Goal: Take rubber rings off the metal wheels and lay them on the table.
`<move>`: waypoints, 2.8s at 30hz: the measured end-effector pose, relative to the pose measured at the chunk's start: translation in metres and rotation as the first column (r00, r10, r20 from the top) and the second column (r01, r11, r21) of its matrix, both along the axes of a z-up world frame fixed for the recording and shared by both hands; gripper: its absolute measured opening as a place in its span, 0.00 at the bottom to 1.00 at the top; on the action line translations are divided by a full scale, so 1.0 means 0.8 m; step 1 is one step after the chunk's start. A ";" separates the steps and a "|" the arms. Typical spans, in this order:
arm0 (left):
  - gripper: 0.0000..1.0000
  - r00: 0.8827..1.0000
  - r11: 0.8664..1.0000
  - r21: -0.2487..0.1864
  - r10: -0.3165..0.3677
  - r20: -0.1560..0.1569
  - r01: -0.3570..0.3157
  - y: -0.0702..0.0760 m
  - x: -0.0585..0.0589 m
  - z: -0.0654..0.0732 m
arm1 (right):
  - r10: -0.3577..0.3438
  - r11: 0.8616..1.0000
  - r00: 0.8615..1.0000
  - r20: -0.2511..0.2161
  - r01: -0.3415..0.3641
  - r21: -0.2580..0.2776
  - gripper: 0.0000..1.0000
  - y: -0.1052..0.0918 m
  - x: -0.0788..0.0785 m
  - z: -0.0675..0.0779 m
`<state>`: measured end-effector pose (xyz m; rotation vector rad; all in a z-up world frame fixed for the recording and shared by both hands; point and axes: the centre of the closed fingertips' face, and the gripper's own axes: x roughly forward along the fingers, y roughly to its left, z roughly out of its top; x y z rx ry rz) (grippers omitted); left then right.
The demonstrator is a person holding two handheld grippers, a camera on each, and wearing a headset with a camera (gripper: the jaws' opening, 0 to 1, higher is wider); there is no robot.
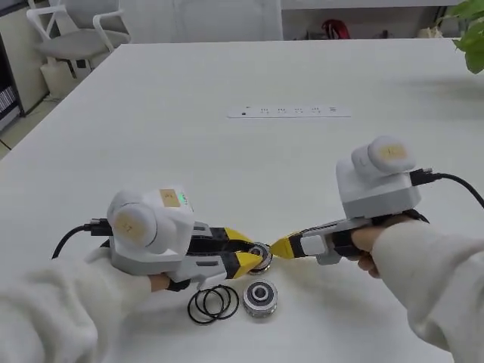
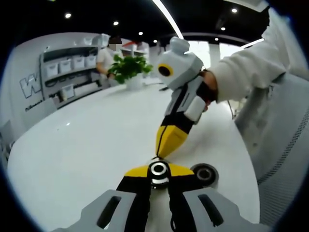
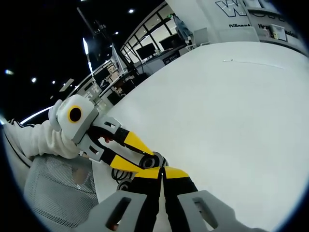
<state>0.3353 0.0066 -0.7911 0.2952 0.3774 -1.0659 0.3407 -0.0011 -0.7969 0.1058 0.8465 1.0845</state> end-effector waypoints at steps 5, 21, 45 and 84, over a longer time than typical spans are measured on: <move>0.14 1.000 1.000 0.002 0.000 0.004 0.000 0.000 0.000 0.000 | 0.002 1.000 1.000 -0.003 -0.002 0.003 0.00 0.002 0.000 0.002; 0.14 1.000 1.000 -0.009 0.009 0.004 -0.009 0.001 0.001 0.000 | -0.004 1.000 1.000 -0.007 0.004 0.003 0.00 0.003 0.002 0.003; 0.14 1.000 1.000 -0.014 0.018 0.000 -0.018 0.000 0.001 0.000 | 0.017 1.000 1.000 0.001 -0.017 0.013 0.00 0.009 -0.005 0.012; 0.14 0.999 0.999 -0.011 0.030 -0.011 -0.030 -0.002 0.001 0.000 | -0.008 0.999 1.000 -0.010 0.008 0.037 0.00 0.007 0.004 0.013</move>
